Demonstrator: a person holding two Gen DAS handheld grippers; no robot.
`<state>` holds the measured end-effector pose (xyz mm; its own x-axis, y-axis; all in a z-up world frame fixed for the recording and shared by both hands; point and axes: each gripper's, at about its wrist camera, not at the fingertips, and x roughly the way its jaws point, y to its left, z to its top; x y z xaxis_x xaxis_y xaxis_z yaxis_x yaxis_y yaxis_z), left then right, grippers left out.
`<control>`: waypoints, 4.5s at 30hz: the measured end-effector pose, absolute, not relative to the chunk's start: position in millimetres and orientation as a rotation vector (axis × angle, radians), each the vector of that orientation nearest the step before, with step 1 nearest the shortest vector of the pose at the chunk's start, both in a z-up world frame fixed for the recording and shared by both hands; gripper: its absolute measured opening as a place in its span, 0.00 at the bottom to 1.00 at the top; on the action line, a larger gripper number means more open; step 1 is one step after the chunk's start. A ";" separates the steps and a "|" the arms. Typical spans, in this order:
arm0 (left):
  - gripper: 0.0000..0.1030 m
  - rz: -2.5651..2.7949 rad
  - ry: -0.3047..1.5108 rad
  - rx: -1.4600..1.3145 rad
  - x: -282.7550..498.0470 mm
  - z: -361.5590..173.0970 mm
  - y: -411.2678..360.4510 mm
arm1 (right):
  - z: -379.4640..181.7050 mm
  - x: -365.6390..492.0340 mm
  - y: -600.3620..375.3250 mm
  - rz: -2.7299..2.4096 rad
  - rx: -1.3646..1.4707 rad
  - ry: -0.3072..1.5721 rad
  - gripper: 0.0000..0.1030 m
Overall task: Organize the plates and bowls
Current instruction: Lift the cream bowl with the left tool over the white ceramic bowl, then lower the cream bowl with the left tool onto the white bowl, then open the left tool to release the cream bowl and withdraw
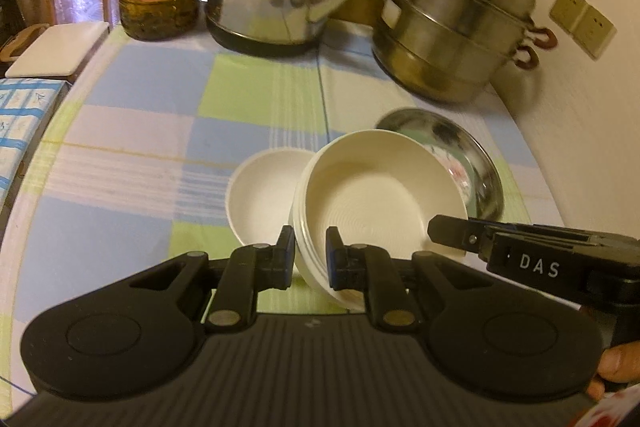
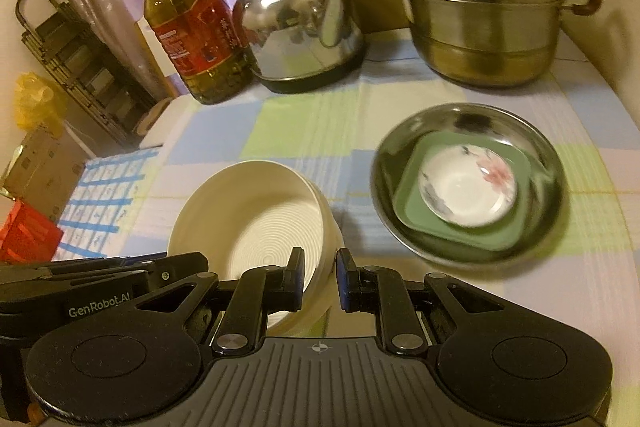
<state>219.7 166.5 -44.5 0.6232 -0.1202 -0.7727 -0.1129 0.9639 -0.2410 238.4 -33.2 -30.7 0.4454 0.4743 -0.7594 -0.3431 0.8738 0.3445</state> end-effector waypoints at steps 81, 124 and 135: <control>0.11 0.041 0.974 -0.335 273.5 -86.9 215.4 | -81.7 300.0 -9.8 0.456 0.318 1.054 0.05; 0.19 0.077 0.889 -0.236 240.1 -45.5 192.3 | -39.2 270.0 -37.5 0.476 0.340 1.009 0.49; 0.19 0.064 0.898 -0.178 159.9 -28.8 162.5 | -9.1 196.1 -83.3 0.570 0.346 0.943 0.53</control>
